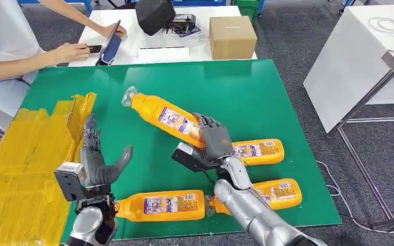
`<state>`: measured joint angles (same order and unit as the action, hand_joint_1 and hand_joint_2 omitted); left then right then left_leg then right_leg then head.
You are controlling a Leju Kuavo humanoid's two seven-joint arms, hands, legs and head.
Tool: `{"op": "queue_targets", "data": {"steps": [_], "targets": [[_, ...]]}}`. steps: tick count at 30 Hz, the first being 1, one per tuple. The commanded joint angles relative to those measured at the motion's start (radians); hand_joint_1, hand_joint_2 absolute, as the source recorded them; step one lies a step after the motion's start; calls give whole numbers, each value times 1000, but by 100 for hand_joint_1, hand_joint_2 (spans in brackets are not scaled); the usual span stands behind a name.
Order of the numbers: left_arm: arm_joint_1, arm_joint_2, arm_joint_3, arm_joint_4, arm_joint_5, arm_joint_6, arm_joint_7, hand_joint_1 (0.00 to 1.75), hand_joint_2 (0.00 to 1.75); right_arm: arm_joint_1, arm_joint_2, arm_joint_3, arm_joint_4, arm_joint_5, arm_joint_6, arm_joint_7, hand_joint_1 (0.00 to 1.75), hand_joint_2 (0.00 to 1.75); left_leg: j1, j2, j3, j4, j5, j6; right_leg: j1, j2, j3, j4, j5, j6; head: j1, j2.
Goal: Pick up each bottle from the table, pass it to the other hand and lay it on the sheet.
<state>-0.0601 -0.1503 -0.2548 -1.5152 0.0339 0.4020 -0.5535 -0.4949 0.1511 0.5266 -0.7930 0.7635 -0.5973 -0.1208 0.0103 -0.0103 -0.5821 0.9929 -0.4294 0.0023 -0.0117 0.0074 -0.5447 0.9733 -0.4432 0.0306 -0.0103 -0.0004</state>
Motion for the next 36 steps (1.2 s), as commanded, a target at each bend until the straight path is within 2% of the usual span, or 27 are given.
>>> {"op": "queue_targets", "data": {"steps": [1,3,4,5,13,18,20,24,27,31,36], "targets": [[-41,30,-27,51,-8,-48,86,0,175,115,-7,-153,-220,-239,92,-192,173,175,0,-2,2,0,-1,0,1,-3,3,-1,-2,-1,0,0],[-75,42,-55,99,96,-173,136,0,175,143,-24,-123,-271,-388,305,-232,148,175,0,-3,2,-1,-1,0,1,-4,4,-1,-2,-1,0,0],[-87,45,-65,112,132,-211,148,0,175,150,-29,-114,-280,-429,353,-248,147,175,0,-3,1,-1,0,0,0,-4,2,-1,-1,-1,0,0],[-93,49,-72,116,153,-231,157,0,175,151,-31,-107,-280,-442,368,-254,155,175,0,-3,2,-1,0,0,0,-4,3,-1,-1,-1,0,0],[-93,57,-83,105,197,-267,182,0,175,145,-31,-87,-264,-456,391,-268,155,175,0,-1,2,0,-1,0,0,-2,3,-1,-1,-1,0,0],[-102,64,-106,95,251,-315,202,0,175,137,-27,-56,-240,-475,409,-278,166,175,0,0,3,0,-2,0,1,-2,4,-1,-2,-1,0,0],[-97,67,-114,71,259,-322,202,0,175,132,-27,-48,-229,-476,408,-279,164,175,1,0,3,0,-2,0,1,-2,4,-1,-2,-1,0,0],[-96,72,-129,49,272,-336,203,0,175,117,-24,-23,-195,-455,398,-274,169,175,0,1,3,0,-1,0,1,-1,3,-1,-1,-1,0,0],[-98,72,-132,50,274,-339,204,0,175,114,-21,-17,-187,-450,396,-274,166,175,0,1,1,0,-1,0,1,0,2,-1,-1,-1,0,0],[-109,70,-139,62,286,-352,208,0,175,92,-11,28,-144,-408,392,-269,173,175,1,2,5,0,-3,0,2,0,6,-1,-2,-2,0,0],[-115,68,-145,59,292,-362,206,0,175,67,-1,60,-94,-391,402,-260,169,175,1,3,3,0,-2,0,1,1,3,-1,-1,-1,0,0]]}}
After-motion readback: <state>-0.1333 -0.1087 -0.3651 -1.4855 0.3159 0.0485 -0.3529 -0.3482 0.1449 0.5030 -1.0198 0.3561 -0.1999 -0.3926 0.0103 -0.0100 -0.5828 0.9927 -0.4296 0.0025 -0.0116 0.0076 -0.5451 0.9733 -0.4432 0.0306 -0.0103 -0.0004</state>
